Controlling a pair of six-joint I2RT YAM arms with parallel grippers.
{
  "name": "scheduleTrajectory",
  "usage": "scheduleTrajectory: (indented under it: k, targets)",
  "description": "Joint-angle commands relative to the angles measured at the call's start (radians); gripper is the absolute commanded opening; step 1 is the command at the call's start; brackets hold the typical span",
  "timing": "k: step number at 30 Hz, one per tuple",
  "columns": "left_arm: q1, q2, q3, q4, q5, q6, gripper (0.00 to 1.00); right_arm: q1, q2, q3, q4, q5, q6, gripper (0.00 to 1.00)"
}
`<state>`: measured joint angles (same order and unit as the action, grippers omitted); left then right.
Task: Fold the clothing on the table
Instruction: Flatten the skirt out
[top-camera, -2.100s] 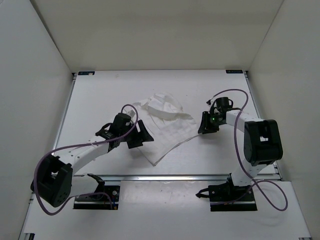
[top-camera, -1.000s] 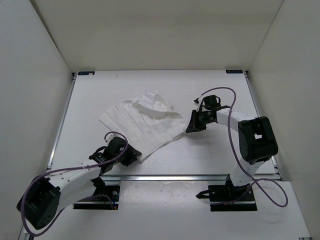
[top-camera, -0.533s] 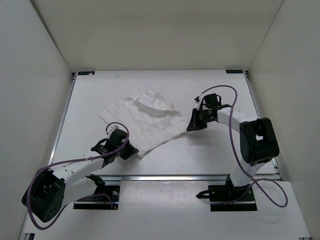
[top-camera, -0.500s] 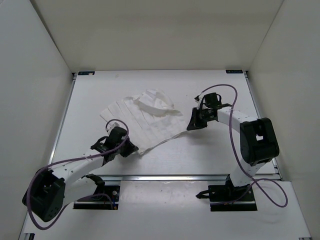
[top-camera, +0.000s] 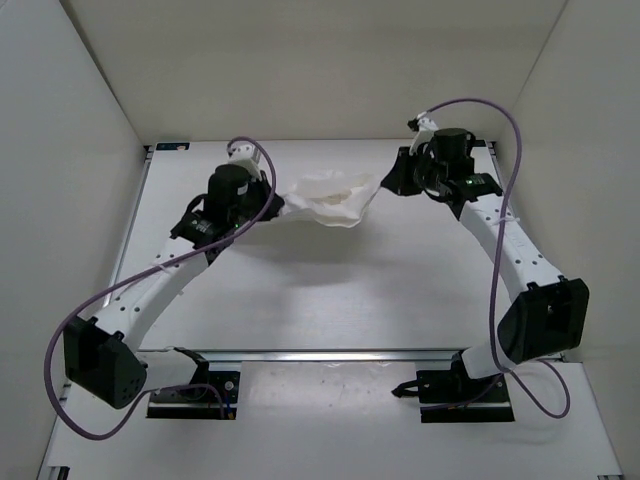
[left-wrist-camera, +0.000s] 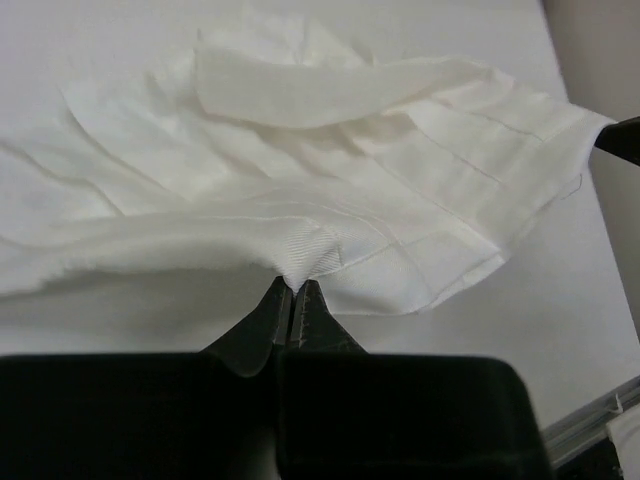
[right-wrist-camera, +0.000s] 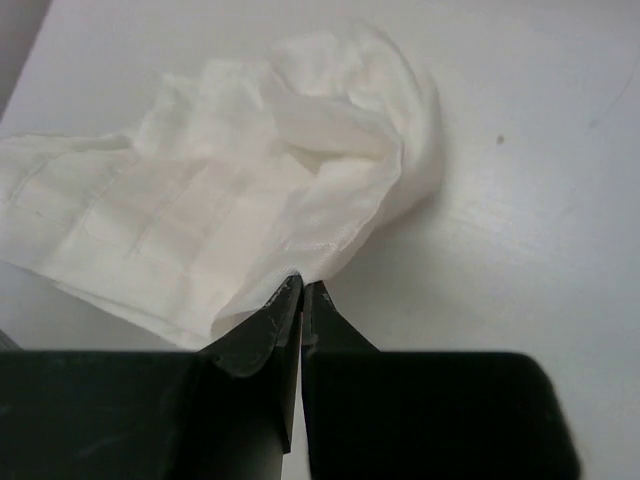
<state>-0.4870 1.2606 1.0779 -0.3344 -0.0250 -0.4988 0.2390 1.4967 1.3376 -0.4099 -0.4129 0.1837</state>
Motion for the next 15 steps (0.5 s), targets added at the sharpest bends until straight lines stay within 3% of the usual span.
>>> scheduleTrajectory:
  k: [1,4,6,9,11,13,15]
  targets:
    - [0.069,-0.023,0.157,0.021,-0.014,0.161,0.00,0.006,-0.065,0.138,0.037,0.068,-0.056,0.00]
    - [0.102,0.020,0.341,0.006,-0.002,0.227,0.00,0.017,-0.072,0.279,0.010,0.129,-0.102,0.00]
    - [0.012,0.086,0.609,-0.075,-0.105,0.333,0.00,0.052,-0.128,0.394,0.028,0.181,-0.090,0.00]
    - [0.022,0.070,0.674,-0.089,-0.081,0.283,0.00,0.080,-0.182,0.387,0.023,0.226,-0.102,0.00]
    - [0.027,-0.002,0.596,-0.049,-0.076,0.284,0.00,0.101,-0.228,0.338,-0.007,0.253,-0.115,0.00]
    - [-0.025,-0.137,0.408,-0.014,-0.095,0.305,0.00,0.124,-0.286,0.247,-0.023,0.281,-0.098,0.00]
    - [-0.006,-0.226,0.298,-0.041,-0.076,0.260,0.00,0.141,-0.387,0.109,-0.033,0.287,-0.084,0.00]
